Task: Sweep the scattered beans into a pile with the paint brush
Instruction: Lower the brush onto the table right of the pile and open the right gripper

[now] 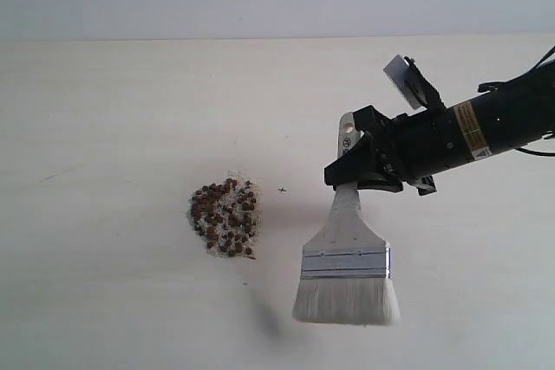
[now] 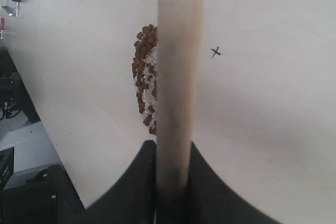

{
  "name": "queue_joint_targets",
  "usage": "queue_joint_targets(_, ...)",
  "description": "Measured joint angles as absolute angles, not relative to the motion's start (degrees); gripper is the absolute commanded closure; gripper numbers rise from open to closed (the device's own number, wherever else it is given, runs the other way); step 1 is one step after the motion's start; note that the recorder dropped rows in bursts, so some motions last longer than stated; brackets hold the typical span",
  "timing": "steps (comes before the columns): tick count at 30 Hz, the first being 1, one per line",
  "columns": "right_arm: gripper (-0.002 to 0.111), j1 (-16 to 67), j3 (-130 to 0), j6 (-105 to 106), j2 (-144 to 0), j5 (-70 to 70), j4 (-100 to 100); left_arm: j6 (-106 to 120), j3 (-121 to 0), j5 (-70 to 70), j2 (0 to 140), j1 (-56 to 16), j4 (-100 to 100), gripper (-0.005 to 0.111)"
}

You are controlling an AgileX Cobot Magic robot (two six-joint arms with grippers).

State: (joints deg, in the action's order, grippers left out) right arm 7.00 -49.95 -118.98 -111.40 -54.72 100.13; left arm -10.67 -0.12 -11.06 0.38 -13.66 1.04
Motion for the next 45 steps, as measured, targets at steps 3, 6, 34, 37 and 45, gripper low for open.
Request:
queue_joint_targets(3,0.108,7.0,-49.1,-118.1,-111.4,-55.0,100.1,-10.7,-0.1,-11.1,0.4,-13.7,1.0,0.107)
queue_joint_targets(6,0.108,7.0,-48.7,-117.5,-111.8,-55.2,100.2,-10.7,-0.1,-11.1,0.4,-13.7,1.0,0.107)
queue_joint_targets(34,0.102,7.0,-49.0,-118.0,-116.8,-53.3,100.2,-10.7,-0.1,-11.1,0.4,-13.7,1.0,0.107)
queue_joint_targets(37,0.095,7.0,-50.2,-118.4,-116.8,-52.9,100.2,-10.7,-0.1,-11.1,0.4,-13.7,1.0,0.107)
queue_joint_targets(45,0.074,7.0,-53.1,-120.6,-116.8,-51.3,100.2,-10.7,-0.1,-11.1,0.4,-13.7,1.0,0.107)
